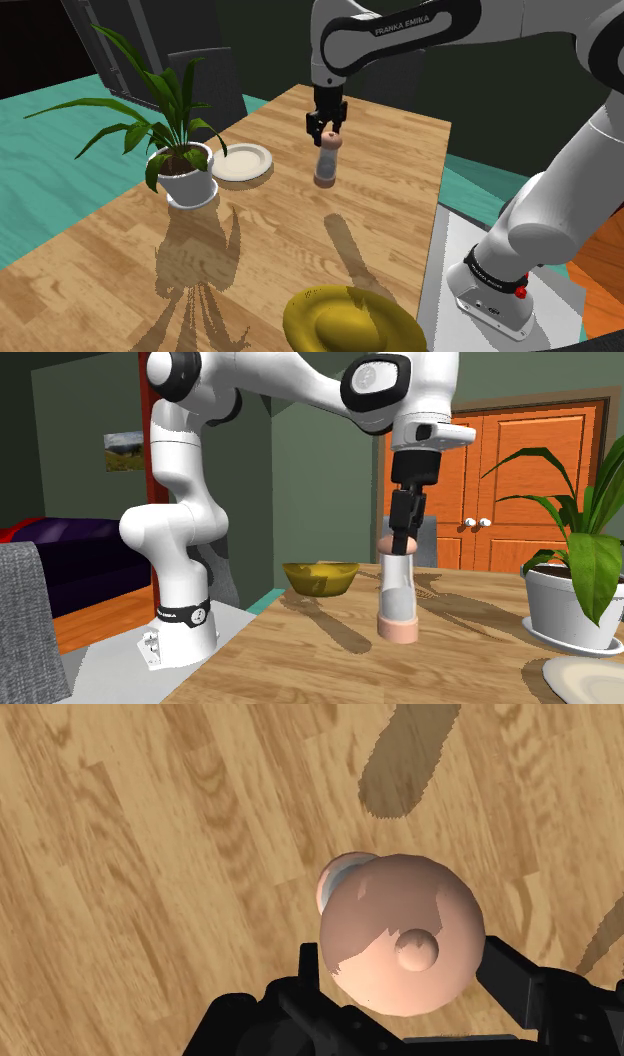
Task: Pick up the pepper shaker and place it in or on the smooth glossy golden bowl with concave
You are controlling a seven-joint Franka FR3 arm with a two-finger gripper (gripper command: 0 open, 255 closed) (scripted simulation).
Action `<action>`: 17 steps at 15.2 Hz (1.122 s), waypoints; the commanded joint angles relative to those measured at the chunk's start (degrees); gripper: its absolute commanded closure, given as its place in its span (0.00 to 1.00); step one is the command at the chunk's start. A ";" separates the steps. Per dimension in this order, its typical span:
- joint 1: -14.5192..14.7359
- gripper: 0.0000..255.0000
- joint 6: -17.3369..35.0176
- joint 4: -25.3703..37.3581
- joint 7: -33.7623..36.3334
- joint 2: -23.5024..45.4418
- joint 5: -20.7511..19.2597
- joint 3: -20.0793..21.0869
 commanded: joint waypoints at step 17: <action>-0.08 1.00 -13.82 13.01 0.13 -0.81 0.07 -0.09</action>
